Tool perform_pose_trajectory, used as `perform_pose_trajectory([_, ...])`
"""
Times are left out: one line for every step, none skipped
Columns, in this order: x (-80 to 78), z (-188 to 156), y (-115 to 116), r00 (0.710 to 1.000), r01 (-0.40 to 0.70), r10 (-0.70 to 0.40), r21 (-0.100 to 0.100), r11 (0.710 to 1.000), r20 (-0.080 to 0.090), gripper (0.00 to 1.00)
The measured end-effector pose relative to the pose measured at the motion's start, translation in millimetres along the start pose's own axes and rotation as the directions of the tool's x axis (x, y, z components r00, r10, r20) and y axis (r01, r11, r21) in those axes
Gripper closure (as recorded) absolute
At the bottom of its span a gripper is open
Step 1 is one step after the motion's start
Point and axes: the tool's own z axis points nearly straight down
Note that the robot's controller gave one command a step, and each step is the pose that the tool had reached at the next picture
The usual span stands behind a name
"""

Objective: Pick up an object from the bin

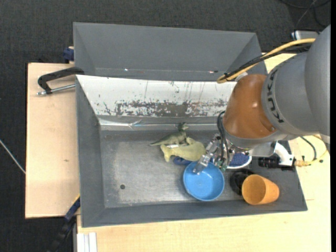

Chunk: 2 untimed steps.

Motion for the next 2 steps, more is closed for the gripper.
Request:
perform_pose_trajectory([-1.4,-33.9,1.7,1.0,0.003,-0.003,-0.007,1.0,0.007,1.0])
perform_pose_trajectory([-3.1,-122.0,3.2,1.0,0.005,-0.005,-0.008,1.0,0.008,1.0])
